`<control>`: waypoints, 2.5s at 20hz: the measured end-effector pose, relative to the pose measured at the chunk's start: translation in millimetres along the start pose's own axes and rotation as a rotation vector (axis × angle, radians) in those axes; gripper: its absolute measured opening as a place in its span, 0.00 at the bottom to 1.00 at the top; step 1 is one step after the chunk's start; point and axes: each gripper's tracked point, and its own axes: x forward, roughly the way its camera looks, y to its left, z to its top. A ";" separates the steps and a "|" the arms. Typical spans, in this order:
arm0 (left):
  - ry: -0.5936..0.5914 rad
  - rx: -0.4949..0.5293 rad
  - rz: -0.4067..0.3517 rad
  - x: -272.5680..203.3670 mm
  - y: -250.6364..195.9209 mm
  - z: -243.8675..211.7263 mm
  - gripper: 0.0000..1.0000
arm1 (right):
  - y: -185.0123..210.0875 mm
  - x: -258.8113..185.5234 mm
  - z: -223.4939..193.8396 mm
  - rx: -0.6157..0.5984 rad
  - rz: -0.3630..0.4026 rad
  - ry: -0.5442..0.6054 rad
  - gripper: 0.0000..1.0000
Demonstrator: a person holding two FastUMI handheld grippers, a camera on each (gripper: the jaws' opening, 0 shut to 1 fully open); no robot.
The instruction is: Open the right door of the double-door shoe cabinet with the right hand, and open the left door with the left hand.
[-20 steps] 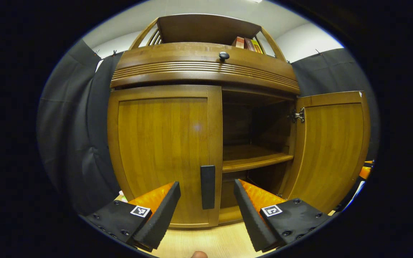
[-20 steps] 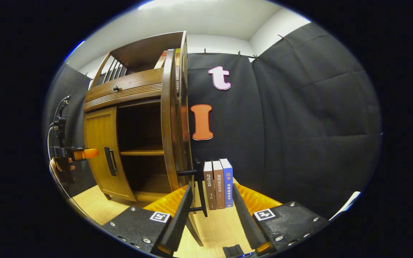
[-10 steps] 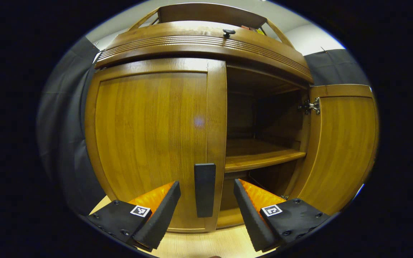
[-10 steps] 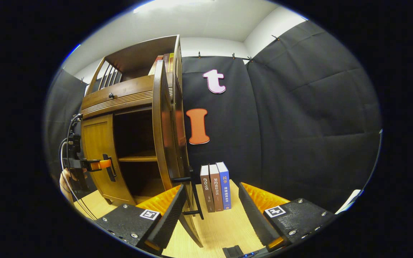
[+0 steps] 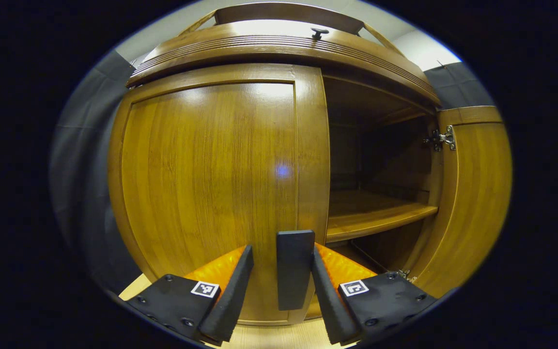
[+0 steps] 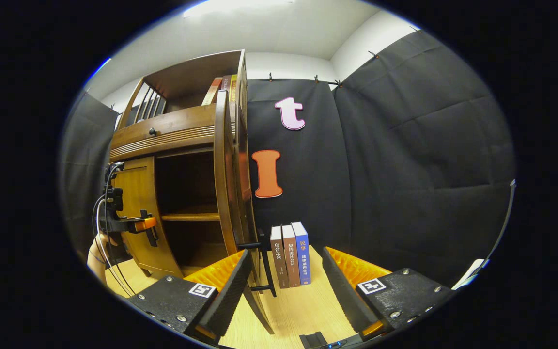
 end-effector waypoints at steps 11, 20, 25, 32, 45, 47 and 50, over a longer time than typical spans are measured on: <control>0.017 -0.018 -0.055 -29.9 -3.5 -6.2 0.31 | 20.5 -14.6 7.1 -0.029 0.007 -0.003 0.91; 0.020 -0.008 -0.140 -85.6 4.7 -8.5 0.33 | 46.1 -21.3 6.5 -0.007 0.035 0.002 0.91; 0.019 0.016 -0.150 -114.3 14.7 -9.5 0.33 | 60.3 -24.8 1.9 0.010 0.062 0.013 0.91; 0.016 0.008 -0.160 -156.9 36.5 -10.4 0.34 | 81.5 -26.8 5.5 0.008 0.099 0.001 0.91; 0.017 0.002 -0.089 -208.6 84.7 -11.7 0.31 | 121.2 -27.1 1.0 -0.003 0.163 -0.002 0.91; 0.016 -0.003 -0.076 -211.7 90.2 -11.5 0.28 | 129.4 -27.9 2.0 -0.011 0.176 -0.003 0.91; 0.017 0.008 -0.055 -222.1 100.2 -9.2 0.25 | 135.3 -29.1 3.4 -0.014 0.193 -0.011 0.95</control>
